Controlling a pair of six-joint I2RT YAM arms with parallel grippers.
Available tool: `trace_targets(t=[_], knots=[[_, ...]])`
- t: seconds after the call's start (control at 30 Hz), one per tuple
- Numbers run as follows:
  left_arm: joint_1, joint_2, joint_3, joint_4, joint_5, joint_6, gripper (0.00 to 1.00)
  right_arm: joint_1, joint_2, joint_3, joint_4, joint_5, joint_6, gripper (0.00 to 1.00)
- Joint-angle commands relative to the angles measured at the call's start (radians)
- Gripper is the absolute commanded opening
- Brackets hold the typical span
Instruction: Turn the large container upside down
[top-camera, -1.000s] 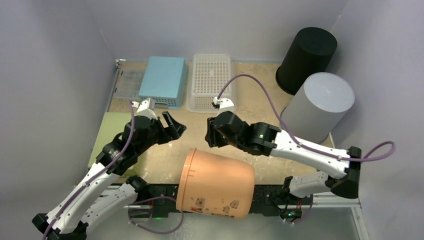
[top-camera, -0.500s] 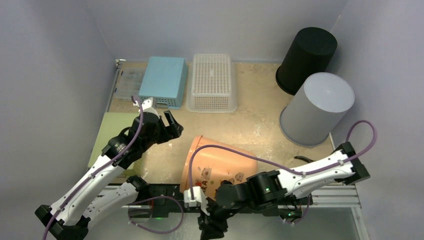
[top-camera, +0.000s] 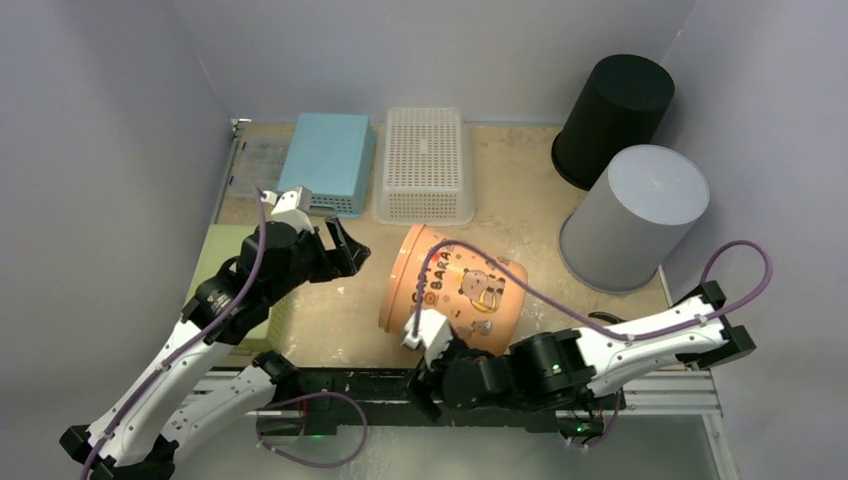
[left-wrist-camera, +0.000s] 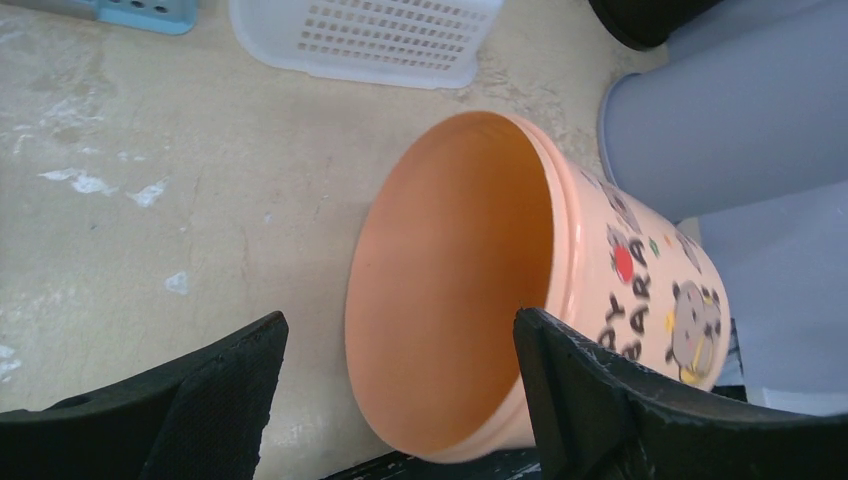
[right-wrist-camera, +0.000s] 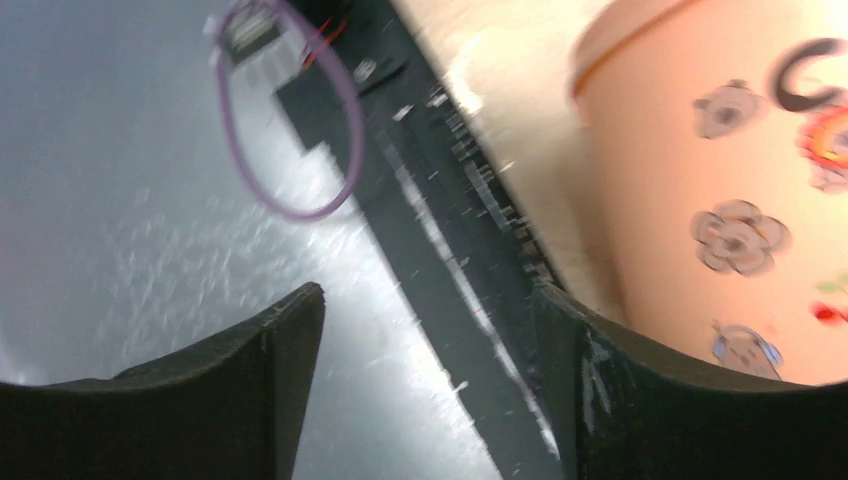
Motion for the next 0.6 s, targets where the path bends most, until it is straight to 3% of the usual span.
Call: trace_targets(t=[0.0,0.1,0.23,0.43,0.57], knots=[[-0.005,0.059,0.044,0.116,0.131,0.087,0.83,-0.034,-0.128,0.094,-0.169,0.442,0.224,0.82],[-0.006,0.149,0.090,0.135,0.143,0.123,0.83,-0.134,-0.217,0.118,-0.298,0.526,0.394,0.92],[-0.007,0.241,0.152,0.221,0.176,0.164,0.83,-0.364,-0.310,0.100,-0.248,0.437,0.280,0.99],[-0.058,0.417,0.308,0.240,0.154,0.243,0.83,-0.618,-0.153,0.153,-0.406,0.413,0.322,0.99],[-0.081,0.499,0.359,0.277,0.155,0.287,0.84,-0.791,-0.153,0.129,-0.304,0.317,0.211,0.99]])
